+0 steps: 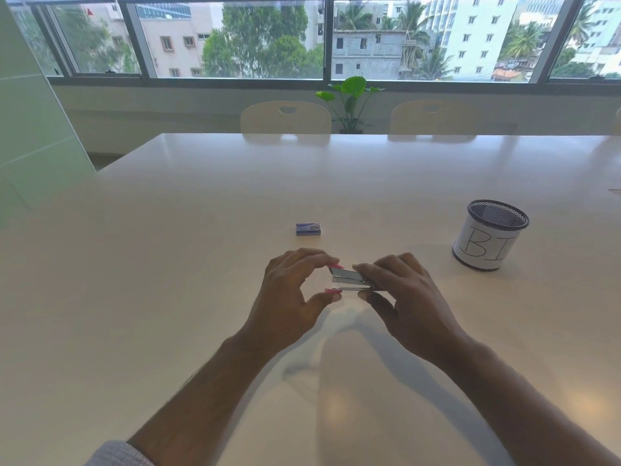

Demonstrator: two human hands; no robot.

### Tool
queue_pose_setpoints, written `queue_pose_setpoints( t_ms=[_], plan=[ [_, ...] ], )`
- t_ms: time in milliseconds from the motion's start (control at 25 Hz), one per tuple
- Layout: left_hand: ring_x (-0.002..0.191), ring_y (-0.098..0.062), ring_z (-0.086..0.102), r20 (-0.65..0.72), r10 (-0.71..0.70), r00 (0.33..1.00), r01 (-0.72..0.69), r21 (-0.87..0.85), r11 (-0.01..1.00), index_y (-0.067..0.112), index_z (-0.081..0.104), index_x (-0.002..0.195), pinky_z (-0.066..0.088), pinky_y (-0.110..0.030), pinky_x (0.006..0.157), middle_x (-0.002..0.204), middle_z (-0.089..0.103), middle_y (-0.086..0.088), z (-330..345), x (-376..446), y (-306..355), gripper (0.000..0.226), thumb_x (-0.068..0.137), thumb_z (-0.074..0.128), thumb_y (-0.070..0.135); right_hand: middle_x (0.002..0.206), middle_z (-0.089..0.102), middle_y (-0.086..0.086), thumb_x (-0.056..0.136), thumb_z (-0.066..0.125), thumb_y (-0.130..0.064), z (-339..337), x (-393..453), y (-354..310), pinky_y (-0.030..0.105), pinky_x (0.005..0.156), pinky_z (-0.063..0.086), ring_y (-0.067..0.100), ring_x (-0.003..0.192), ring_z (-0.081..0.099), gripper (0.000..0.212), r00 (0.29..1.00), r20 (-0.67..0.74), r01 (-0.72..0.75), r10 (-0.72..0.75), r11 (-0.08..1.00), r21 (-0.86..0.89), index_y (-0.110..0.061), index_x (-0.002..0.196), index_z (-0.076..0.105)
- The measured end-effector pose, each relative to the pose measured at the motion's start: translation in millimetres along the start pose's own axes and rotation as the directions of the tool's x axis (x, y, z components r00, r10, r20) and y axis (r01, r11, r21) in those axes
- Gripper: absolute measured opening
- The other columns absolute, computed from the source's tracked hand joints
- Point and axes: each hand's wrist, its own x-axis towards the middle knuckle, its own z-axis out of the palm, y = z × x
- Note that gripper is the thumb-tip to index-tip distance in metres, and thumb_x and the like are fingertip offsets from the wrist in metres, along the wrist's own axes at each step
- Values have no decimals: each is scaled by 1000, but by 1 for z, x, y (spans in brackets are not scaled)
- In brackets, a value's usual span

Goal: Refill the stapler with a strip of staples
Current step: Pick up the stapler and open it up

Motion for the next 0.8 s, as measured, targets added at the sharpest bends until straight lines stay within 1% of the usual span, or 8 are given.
queue_pose_setpoints(
  t_ms=[120, 280, 440, 560, 640, 720, 760, 800],
  plan=[
    [96, 2, 56, -5, 6, 1000, -6, -1, 1000, 32, 69, 101, 47, -32, 90, 100, 61, 25, 0, 1, 0, 31, 71, 77, 37, 95, 63, -3, 82, 73, -18, 1, 0, -3, 33, 72, 45, 18, 87, 48, 37, 1000, 26, 2, -2, 1000, 6, -20, 119, 65],
    [105, 1, 56, 23, 15, 1000, -14, -26, 1000, 36, 65, 105, 45, -33, 94, 105, 59, 30, 1, 0, 3, 36, 72, 78, 36, 92, 63, -3, 83, 73, -18, 0, 0, -6, 34, 72, 45, 19, 85, 49, 31, 999, 33, -2, 1, 1000, 4, -19, 113, 67],
    [104, 1, 57, 25, 21, 999, -20, -34, 999, 35, 66, 102, 46, -38, 93, 104, 59, 32, -1, 1, 3, 34, 71, 78, 36, 92, 63, -4, 84, 72, -17, 1, -1, -8, 31, 73, 44, 17, 85, 48, 29, 999, 34, 3, -4, 1000, 15, -19, 112, 67],
    [104, 2, 57, 16, 29, 999, -28, -37, 999, 36, 65, 103, 48, -38, 91, 103, 59, 33, -2, 2, 2, 33, 72, 77, 37, 93, 63, -5, 84, 72, -18, 0, 0, -8, 30, 73, 43, 17, 86, 48, 29, 1000, 19, -7, 7, 1000, 30, -19, 112, 67],
    [105, 1, 57, 32, 30, 999, -28, -43, 999, 36, 63, 107, 50, -36, 91, 107, 60, 31, 0, 1, 2, 35, 74, 76, 36, 93, 63, -5, 84, 72, -19, 0, -1, -8, 30, 72, 43, 17, 86, 49, 29, 1000, 11, -14, 14, 999, 41, -19, 112, 66],
    [106, -1, 57, 76, -21, 997, 26, -72, 997, 40, 57, 117, 52, -29, 90, 115, 58, 26, 2, -1, 4, 44, 76, 74, 38, 93, 62, -6, 84, 71, -21, 0, -1, -6, 30, 73, 44, 17, 86, 49, 29, 1000, 7, -24, 24, 998, 52, -19, 113, 65],
    [100, -2, 59, 94, -78, 993, 87, -94, 992, 42, 53, 121, 54, -24, 84, 115, 58, 23, 3, -3, 6, 49, 76, 73, 42, 92, 61, -7, 85, 70, -23, 0, -1, -4, 30, 73, 44, 16, 86, 48, 29, 999, -2, -33, 33, 997, 70, -19, 113, 65],
    [91, -1, 61, 112, -160, 981, 174, -128, 976, 42, 50, 124, 55, -19, 75, 111, 60, 21, 4, -4, 8, 53, 76, 72, 46, 90, 58, -10, 85, 70, -25, 0, -1, -3, 30, 72, 44, 14, 85, 47, 29, 999, -17, -43, 45, 995, 94, -19, 112, 64]
  ],
)
